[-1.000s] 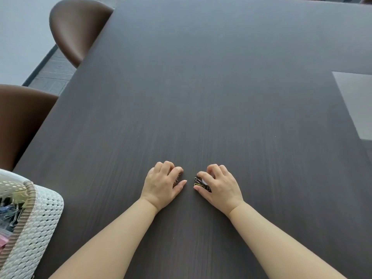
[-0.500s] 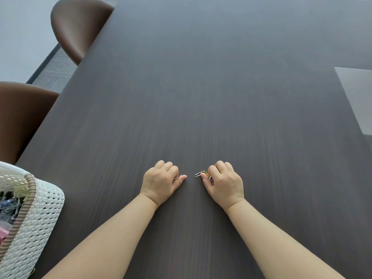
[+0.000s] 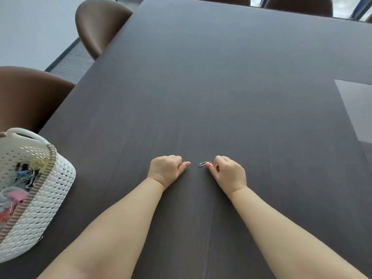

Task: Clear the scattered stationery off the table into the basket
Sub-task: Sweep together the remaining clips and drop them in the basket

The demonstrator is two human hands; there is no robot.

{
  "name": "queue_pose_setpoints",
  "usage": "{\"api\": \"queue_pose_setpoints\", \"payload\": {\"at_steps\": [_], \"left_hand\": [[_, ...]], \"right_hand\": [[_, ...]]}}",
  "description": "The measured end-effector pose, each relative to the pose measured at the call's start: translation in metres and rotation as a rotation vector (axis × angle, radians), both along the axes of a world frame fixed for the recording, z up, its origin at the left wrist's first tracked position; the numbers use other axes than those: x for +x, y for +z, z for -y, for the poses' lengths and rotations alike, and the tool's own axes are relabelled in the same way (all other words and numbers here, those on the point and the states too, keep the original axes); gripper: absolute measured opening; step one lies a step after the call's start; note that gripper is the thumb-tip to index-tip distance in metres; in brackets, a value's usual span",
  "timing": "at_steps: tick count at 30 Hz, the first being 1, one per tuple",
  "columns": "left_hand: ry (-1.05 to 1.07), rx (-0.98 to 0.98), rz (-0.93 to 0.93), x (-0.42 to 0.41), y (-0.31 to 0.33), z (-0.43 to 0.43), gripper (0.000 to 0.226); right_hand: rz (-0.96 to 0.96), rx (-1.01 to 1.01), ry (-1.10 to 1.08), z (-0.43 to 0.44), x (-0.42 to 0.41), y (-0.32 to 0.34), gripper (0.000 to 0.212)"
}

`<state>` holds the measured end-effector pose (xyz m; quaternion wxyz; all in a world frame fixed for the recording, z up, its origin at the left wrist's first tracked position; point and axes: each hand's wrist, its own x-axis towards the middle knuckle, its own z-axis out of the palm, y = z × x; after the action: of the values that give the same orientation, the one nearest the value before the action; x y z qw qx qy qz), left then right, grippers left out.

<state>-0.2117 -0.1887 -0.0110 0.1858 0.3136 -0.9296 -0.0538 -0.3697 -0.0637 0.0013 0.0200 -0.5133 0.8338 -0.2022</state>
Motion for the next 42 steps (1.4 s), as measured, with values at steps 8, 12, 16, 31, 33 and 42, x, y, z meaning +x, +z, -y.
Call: {"api": "queue_pose_setpoints", "payload": {"at_steps": [8, 12, 16, 31, 33, 42], "left_hand": [[0.093, 0.158, -0.282, 0.061, 0.089, -0.007, 0.039], [0.171, 0.050, -0.302, 0.155, 0.155, 0.026, 0.039], [0.242, 0.139, -0.226, 0.261, 0.167, 0.059, 0.043], [0.037, 0.347, 0.224, 0.357, 0.161, 0.089, 0.014], [0.052, 0.345, 0.215, 0.363, 0.161, 0.090, 0.010], [-0.003, 0.317, 0.150, 0.392, 0.159, 0.090, 0.020]], "right_hand": [[0.345, -0.178, -0.076, 0.020, 0.059, 0.080, 0.032], [0.514, -0.383, -0.031, 0.063, 0.135, 0.134, 0.039], [0.583, -0.372, 0.202, 0.115, 0.229, 0.168, 0.041], [0.453, -0.117, 0.380, 0.178, 0.341, 0.165, 0.015], [0.442, -0.097, 0.383, 0.179, 0.342, 0.166, 0.012], [0.357, -0.069, 0.328, 0.184, 0.354, 0.161, 0.044]]}}
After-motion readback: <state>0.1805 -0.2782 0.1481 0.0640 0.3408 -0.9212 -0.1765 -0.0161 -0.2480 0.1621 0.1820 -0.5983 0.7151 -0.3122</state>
